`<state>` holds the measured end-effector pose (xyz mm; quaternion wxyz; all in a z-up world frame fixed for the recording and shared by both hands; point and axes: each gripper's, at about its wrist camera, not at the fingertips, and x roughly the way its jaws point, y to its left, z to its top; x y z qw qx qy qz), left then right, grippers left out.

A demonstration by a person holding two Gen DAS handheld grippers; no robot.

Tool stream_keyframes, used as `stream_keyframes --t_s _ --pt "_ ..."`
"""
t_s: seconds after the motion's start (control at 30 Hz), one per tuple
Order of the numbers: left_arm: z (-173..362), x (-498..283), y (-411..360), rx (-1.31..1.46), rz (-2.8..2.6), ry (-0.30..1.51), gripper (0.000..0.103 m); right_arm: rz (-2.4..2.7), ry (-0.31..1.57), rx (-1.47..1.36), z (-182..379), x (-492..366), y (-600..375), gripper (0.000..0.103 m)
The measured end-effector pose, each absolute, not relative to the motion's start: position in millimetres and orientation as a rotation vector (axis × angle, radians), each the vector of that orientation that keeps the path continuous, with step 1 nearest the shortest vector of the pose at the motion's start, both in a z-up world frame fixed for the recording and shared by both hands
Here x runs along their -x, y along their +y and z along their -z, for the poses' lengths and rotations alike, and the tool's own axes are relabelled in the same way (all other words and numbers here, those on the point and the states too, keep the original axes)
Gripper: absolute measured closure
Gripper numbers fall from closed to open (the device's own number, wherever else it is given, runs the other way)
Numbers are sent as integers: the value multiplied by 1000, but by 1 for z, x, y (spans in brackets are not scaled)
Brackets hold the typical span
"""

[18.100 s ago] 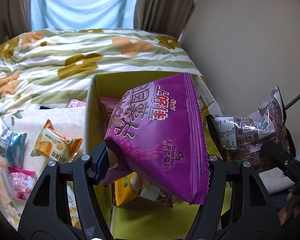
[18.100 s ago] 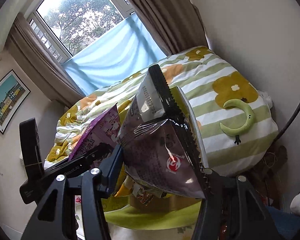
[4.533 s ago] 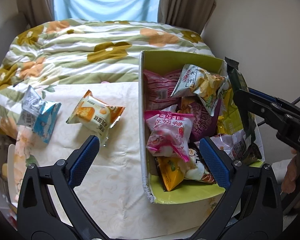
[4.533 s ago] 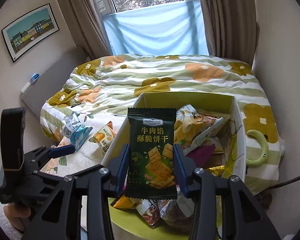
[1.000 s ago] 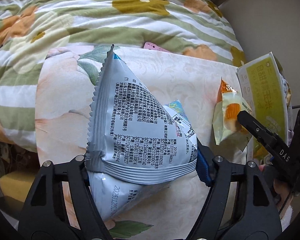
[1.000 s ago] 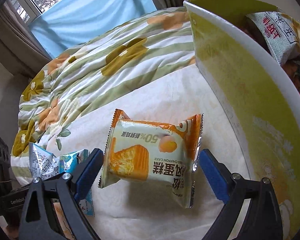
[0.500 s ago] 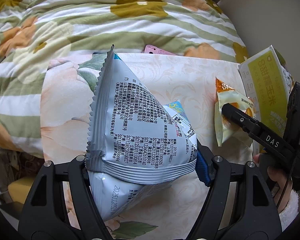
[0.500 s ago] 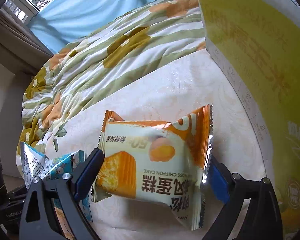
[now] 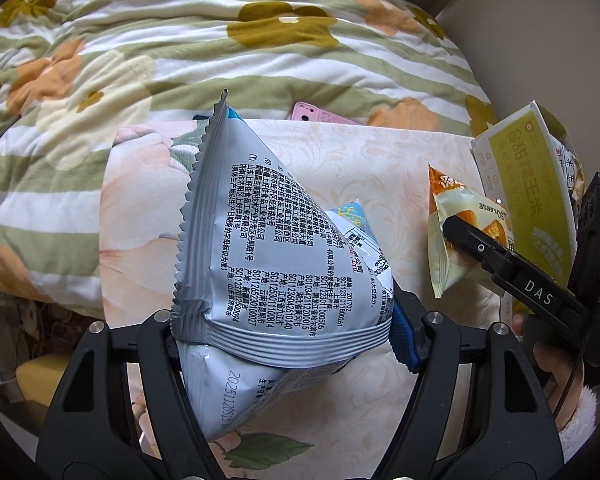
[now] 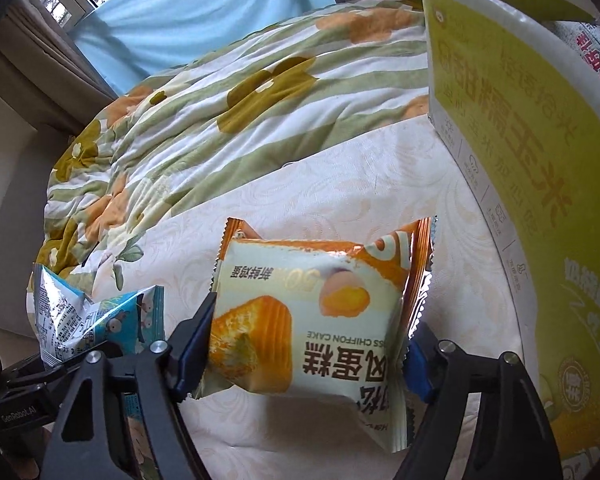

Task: Organize snacks
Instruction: 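Carry both bags into the yellow-green box and open both tools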

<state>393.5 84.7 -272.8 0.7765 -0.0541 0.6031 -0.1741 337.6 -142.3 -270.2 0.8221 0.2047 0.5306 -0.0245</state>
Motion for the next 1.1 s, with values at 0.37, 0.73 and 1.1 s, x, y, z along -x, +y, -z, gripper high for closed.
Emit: stream_keyframes --t_s 0.37,0.73,1.1 --pt "211 -369 87 90 402 1190 33 38 1044 -402 219 -308 -137 29" --pt "124 -336 35 68 505 1034 33 72 854 -365 122 -243 -161 29" --pt "75 -292 -93 92 576 962 33 141 735 -378 68 -190 -276 29"
